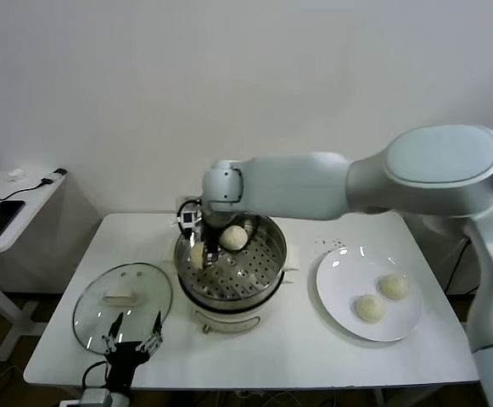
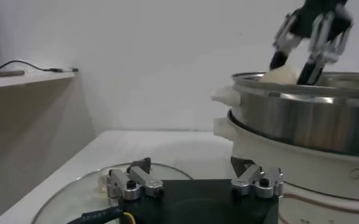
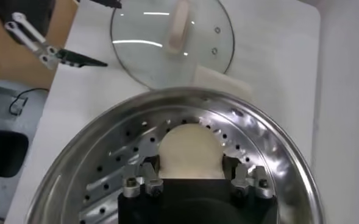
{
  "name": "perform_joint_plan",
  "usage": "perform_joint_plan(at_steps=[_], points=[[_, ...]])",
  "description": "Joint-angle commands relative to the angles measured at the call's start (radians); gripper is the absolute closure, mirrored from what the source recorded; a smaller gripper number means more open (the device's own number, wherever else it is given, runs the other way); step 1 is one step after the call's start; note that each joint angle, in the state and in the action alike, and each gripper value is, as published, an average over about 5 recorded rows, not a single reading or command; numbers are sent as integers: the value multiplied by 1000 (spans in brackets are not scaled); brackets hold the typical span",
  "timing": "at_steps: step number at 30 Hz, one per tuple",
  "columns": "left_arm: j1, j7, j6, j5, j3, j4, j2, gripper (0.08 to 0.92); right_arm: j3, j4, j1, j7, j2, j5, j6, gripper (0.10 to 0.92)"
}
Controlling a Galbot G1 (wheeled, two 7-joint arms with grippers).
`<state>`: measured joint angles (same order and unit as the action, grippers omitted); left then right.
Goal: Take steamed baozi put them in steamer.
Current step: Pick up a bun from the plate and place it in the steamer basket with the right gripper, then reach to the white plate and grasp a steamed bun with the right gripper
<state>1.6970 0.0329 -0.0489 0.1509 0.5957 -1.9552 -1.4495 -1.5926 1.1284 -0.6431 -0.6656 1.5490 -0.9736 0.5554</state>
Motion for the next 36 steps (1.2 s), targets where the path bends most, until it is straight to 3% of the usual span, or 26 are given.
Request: perform_joint_plan(at_steps=[1,9,16,21,29,36], points=[[0,0,1,0,1,0,0,177,23,-106,102,15,56,62,4,364],[-3,1,4,2,3,-4,-1,177,26,-80,82,9,19,63,7,361],[0,1,5,5,9,-10,0,177,21,-32,34,-15,-30,61,-9,227],[7,0,7,5,14,-21,2,177,14,21,-73,-118,-107,47,-93,204],[17,0,7,3,15,-33,-1,177,-63,185,-307,-337,-404,26,-244,203],[9,-2,10,2,14,-35,-4,177,-269,393,-454,-379,-726,184,-277,202]])
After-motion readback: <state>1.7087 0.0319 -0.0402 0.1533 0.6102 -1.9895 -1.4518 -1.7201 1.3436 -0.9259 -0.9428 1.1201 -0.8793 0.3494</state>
